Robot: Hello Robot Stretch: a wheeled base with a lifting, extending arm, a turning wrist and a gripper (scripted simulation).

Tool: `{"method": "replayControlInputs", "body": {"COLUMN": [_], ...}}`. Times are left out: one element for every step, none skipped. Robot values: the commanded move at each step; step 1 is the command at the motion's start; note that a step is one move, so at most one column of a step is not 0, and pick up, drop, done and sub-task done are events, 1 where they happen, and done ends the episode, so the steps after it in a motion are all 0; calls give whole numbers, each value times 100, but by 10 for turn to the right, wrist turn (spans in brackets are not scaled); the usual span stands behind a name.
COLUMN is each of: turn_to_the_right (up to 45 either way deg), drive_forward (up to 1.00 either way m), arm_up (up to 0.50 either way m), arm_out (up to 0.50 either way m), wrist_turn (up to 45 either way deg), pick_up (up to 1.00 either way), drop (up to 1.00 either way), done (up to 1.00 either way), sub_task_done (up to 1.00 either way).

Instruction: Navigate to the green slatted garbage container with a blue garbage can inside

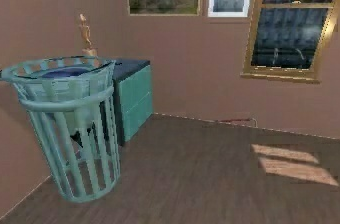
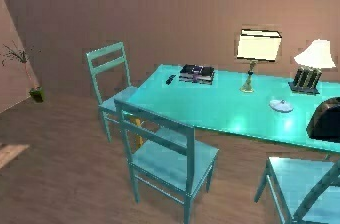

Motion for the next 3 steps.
{"method": "replayControlInputs", "body": {"turn_to_the_right": [0, -420, 0], "drive_forward": [70, 0, 0], "arm_up": [0, 0, 0], "arm_out": [0, 0, 0], "wrist_turn": [0, 0, 0], "pick_up": [0, 0, 0], "drop": [0, 0, 0], "done": [0, 0, 100], "sub_task_done": [0, 0, 0]}}
